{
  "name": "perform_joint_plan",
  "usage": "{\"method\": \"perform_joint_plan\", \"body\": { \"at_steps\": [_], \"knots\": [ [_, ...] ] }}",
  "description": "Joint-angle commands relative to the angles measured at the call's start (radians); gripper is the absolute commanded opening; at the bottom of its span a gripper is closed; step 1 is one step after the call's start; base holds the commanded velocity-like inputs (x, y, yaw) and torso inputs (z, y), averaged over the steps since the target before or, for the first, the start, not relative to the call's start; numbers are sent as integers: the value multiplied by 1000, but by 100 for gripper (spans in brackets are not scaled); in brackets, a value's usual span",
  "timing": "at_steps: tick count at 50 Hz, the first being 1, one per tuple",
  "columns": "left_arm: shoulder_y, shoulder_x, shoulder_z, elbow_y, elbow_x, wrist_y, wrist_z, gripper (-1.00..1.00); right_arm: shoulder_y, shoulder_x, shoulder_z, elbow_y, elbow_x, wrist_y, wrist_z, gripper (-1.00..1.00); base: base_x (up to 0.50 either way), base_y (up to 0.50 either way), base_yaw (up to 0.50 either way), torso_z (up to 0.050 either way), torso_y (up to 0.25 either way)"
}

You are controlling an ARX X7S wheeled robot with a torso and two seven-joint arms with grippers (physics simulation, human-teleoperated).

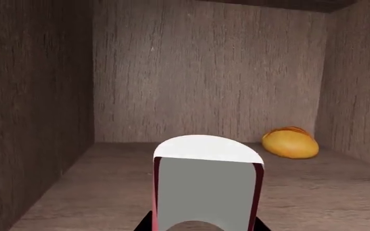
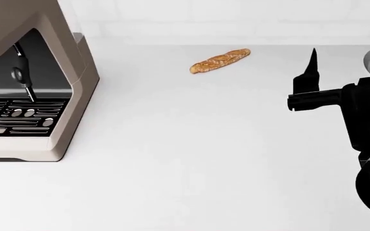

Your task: A wet mug is on the counter and needs to be dried. Pick it up and place it upside down in the open cabinet.

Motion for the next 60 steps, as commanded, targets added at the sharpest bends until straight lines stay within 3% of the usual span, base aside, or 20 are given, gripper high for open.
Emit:
{"method": "perform_joint_plan", "body": {
  "at_steps": [1, 43, 54, 55, 60],
  "knots": [
    [0, 0, 10, -120, -7, 41, -49, -100, -19, 8, 6, 10, -11, -26, -12, 100, 23, 3, -3, 0, -13],
    [0, 0, 65, -252, -30, 110, -41, -100, -57, 25, 28, 23, -8, -62, -11, 100, 6, 1, -1, 0, -26],
    [0, 0, -3, -252, 29, 76, -56, -100, -54, 29, 33, 21, 0, -58, -6, 100, -2, 0, 0, 0, -4],
    [0, -1, -12, -252, 35, 75, -56, 100, -54, 30, 33, 21, 1, -58, -6, 100, 0, 0, 0, 0, 0],
    [0, 0, -17, -252, 38, 73, -61, 100, -57, 32, 35, 21, 1, -60, -5, 100, 0, 1, 2, 0, -4]
  ]
}}
